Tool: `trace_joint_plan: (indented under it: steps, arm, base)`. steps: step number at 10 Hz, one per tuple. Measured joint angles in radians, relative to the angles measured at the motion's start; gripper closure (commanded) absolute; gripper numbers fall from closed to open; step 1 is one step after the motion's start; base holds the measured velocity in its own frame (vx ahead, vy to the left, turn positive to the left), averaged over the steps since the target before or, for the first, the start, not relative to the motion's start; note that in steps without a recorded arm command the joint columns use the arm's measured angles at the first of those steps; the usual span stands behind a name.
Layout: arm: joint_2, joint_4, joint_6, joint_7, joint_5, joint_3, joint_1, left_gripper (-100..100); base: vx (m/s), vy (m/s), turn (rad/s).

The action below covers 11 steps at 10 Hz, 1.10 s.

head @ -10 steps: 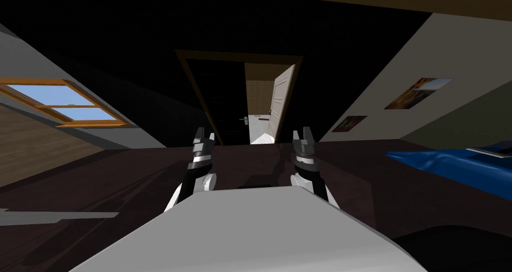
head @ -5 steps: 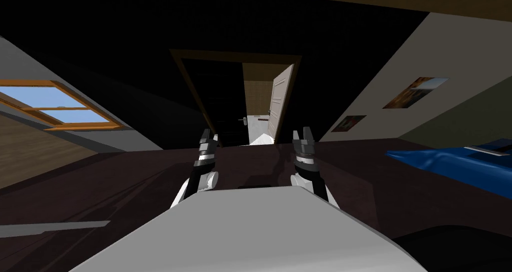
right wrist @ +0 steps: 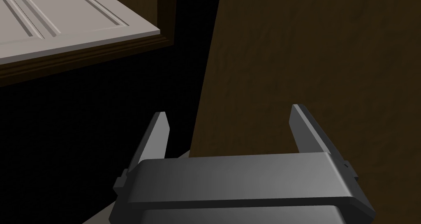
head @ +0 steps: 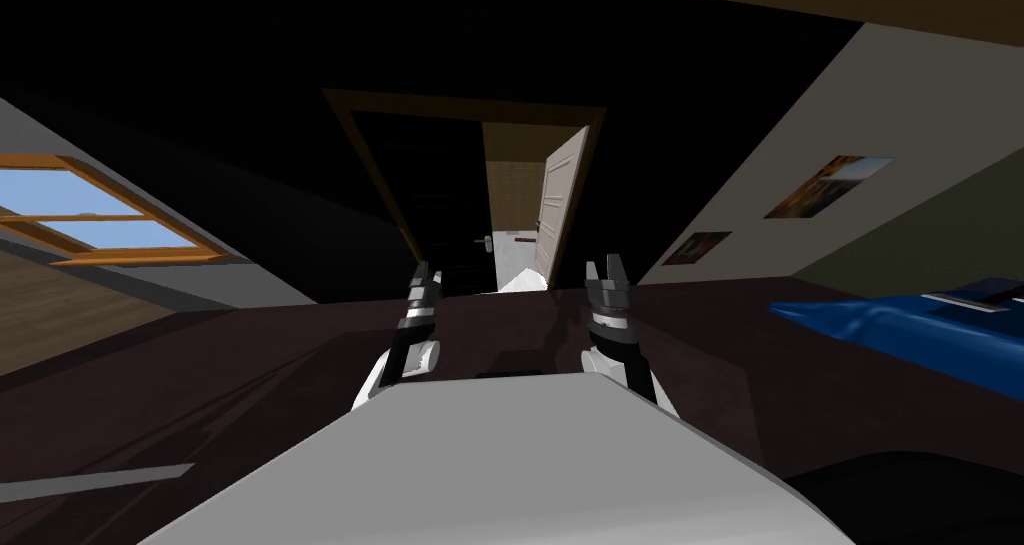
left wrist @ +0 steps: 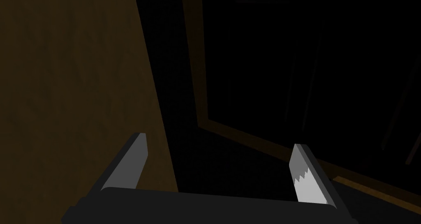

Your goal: Push the door open

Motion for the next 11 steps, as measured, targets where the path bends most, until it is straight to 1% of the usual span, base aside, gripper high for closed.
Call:
trace_joint_plan:
  steps: [2, 3, 5, 7, 8, 9, 10, 11]
  arm:
    - [0.014, 0.057, -0.009, 0.006, 0.004, 0.003, -0.025, -100]
    - [0.023, 0.091, -0.014, 0.011, 0.006, 0.008, -0.044, -100]
    - [0.042, 0.147, -0.017, 0.022, 0.012, 0.014, -0.072, -100]
    - [0.052, 0.209, -0.019, 0.026, 0.014, 0.016, -0.109, -100]
    - [0.063, 0.25, -0.027, 0.031, 0.018, 0.021, -0.13, -100]
    - [0.07, 0.283, -0.033, 0.035, 0.02, 0.022, -0.143, -100]
    - [0.079, 0.311, -0.028, 0.04, 0.022, 0.025, -0.165, -100]
    - [0.086, 0.343, -0.028, 0.044, 0.024, 0.027, -0.182, -100]
  base:
    - [0.081, -0.014, -0.027]
    - [0.084, -0.007, -0.031]
    - [0.1, 0.001, -0.032]
    - [0.092, -0.013, -0.03]
    - [0.105, -0.001, -0.031]
    - [0.108, -0.005, -0.035]
    - [0.112, -0.003, -0.034]
    - [0.112, -0.008, -0.035]
